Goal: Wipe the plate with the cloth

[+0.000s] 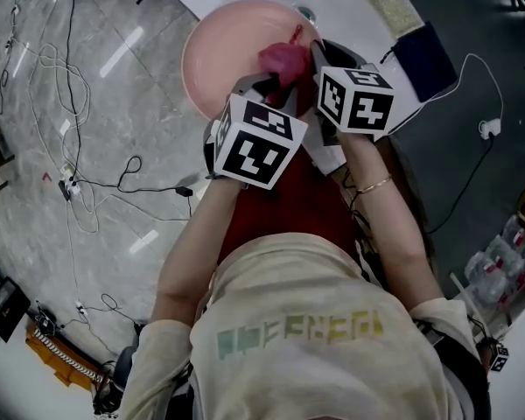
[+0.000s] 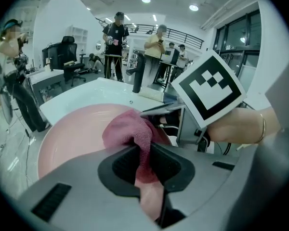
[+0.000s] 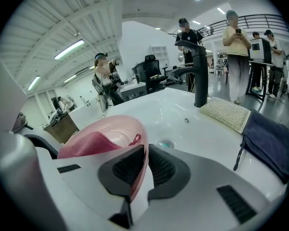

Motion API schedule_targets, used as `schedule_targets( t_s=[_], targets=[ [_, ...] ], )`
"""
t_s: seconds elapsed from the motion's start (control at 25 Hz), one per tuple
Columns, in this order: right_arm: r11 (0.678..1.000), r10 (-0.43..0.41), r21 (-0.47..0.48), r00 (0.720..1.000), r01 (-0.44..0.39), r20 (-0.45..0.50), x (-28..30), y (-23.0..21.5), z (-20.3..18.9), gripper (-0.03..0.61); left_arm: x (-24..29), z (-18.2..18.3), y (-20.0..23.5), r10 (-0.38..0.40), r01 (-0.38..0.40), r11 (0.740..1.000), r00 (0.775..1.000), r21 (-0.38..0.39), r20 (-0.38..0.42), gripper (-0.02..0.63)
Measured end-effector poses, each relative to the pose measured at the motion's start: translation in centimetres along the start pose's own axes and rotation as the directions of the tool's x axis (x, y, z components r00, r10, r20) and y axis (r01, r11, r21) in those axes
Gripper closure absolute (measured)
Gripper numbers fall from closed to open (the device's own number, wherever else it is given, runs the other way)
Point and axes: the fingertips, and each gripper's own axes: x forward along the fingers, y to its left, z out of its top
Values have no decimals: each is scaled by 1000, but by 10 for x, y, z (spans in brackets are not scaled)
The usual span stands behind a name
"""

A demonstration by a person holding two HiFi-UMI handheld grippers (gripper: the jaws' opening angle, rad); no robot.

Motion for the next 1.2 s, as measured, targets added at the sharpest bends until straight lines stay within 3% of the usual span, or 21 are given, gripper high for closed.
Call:
schedule_targets(
  t_s=[0.24, 0.92, 1.2],
  targets=[
    [1000, -8, 1, 1000, 8, -8, 5, 0, -5, 526, -6, -23, 3, 6, -4, 999, 999, 38, -49, 546],
    [999, -26, -22, 1000, 25, -8, 5, 4, -8, 526, -37, -59, 40, 77, -78, 997, 995, -18, -70, 546],
    [999, -22, -36, 1000, 22, -2, 3, 6, -13, 526, -50, -66, 64, 146, -149, 988, 988, -51, -59, 546]
  ],
)
